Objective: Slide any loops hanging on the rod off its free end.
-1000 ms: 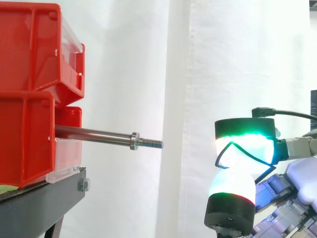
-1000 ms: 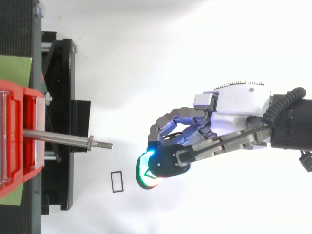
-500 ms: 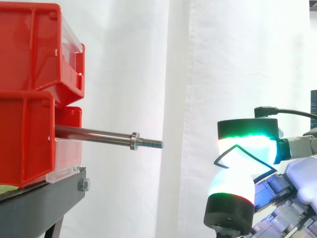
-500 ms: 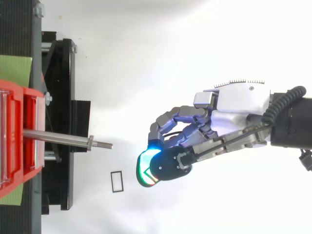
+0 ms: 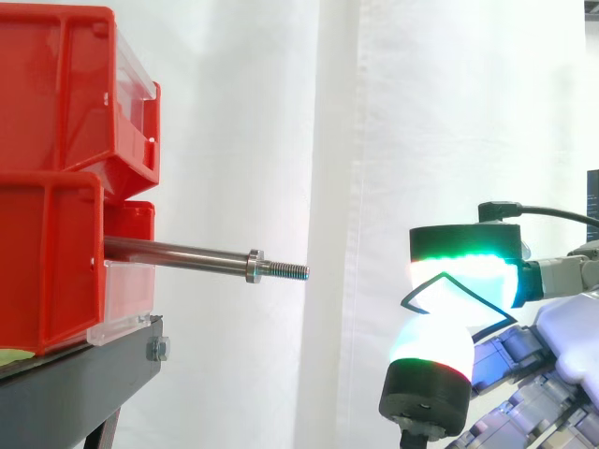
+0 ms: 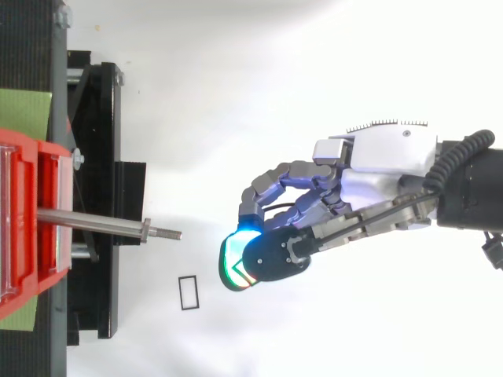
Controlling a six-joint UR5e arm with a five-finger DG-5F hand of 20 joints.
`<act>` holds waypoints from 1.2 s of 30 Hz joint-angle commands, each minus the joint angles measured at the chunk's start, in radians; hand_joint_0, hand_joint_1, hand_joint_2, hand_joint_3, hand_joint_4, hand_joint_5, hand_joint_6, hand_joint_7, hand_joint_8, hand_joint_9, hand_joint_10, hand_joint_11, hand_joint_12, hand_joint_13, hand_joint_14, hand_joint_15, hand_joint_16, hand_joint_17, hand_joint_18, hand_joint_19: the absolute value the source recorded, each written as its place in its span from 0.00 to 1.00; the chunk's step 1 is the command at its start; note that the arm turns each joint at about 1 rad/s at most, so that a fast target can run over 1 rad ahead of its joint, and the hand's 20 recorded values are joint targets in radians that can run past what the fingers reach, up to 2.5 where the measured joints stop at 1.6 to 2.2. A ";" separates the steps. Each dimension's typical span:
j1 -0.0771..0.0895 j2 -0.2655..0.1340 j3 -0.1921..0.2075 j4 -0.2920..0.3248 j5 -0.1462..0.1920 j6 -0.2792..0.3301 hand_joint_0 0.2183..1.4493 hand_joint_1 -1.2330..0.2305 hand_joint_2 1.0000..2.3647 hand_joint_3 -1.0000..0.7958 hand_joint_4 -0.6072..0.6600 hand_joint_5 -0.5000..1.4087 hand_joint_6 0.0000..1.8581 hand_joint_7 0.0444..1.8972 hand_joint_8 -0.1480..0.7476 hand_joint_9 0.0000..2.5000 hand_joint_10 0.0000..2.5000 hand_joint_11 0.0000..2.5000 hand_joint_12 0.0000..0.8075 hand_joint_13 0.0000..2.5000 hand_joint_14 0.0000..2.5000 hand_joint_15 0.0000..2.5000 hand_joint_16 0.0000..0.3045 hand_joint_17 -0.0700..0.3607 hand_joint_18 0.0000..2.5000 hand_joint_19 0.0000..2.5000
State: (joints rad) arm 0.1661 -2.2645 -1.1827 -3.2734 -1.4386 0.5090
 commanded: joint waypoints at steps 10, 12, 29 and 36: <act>-0.004 0.019 0.005 -0.002 0.001 -0.006 0.34 0.27 0.01 0.47 0.31 0.20 0.47 0.53 0.40 0.30 0.00 0.04 0.37 0.16 0.00 0.01 0.13 0.37 0.20 0.10; -0.004 0.031 0.005 -0.008 0.003 -0.014 0.35 0.26 0.01 0.47 0.30 0.19 0.47 0.53 0.40 0.30 0.00 0.05 0.37 0.16 0.00 0.01 0.13 0.37 0.20 0.10; -0.011 0.048 0.003 -0.065 0.015 -0.043 0.39 0.25 0.01 0.37 0.29 0.19 0.48 0.50 0.40 0.30 0.00 0.05 0.36 0.16 0.00 0.01 0.13 0.36 0.20 0.11; -0.011 0.049 0.003 -0.068 0.017 -0.044 0.39 0.25 0.01 0.35 0.31 0.18 0.48 0.50 0.40 0.30 0.00 0.06 0.36 0.16 0.00 0.01 0.13 0.36 0.20 0.11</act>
State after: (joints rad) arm 0.1553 -2.2165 -1.1792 -3.3398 -1.4226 0.4654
